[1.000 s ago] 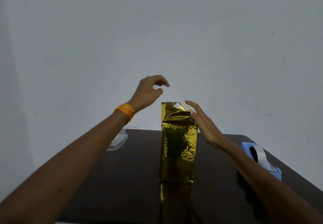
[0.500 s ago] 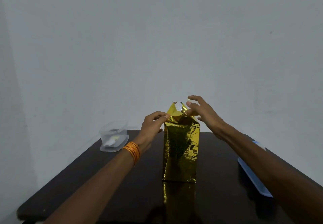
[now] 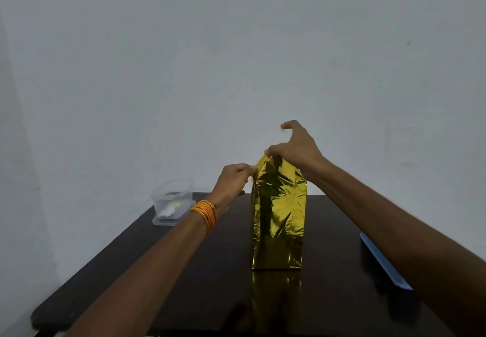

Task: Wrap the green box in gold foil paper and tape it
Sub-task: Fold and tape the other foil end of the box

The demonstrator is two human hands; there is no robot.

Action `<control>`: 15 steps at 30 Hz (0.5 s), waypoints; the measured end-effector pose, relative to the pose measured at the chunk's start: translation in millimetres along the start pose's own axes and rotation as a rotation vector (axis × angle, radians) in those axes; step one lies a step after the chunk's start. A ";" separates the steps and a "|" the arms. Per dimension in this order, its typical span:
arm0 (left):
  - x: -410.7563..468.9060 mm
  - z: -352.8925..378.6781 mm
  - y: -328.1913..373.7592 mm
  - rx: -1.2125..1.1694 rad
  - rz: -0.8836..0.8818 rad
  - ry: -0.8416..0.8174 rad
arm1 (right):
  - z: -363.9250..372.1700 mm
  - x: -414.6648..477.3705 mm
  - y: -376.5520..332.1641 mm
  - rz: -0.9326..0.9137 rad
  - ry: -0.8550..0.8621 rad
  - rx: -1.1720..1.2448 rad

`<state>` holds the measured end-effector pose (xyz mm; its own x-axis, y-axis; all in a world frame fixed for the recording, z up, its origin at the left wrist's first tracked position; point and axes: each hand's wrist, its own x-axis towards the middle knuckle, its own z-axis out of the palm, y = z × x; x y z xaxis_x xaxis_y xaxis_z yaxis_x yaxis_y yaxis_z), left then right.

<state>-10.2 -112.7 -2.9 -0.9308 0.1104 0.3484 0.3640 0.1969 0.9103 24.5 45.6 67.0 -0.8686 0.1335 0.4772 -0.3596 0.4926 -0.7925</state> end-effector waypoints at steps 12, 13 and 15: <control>2.9 -0.4 5.6 0.001 -0.007 -0.069 | -36.8 1.4 44.6 0.084 -0.213 -0.057; 4.1 1.1 5.9 -0.017 -0.027 -0.081 | -36.7 -0.7 51.7 0.080 -0.244 -0.055; 5.1 3.7 8.0 -0.033 -0.052 -0.096 | -35.7 -2.9 60.2 0.047 -0.257 -0.020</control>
<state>-11.9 -107.0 5.4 -0.9405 0.1937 0.2793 0.3129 0.1723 0.9340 17.6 105.5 31.4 -0.9433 -0.0653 0.3255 -0.3121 0.5085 -0.8025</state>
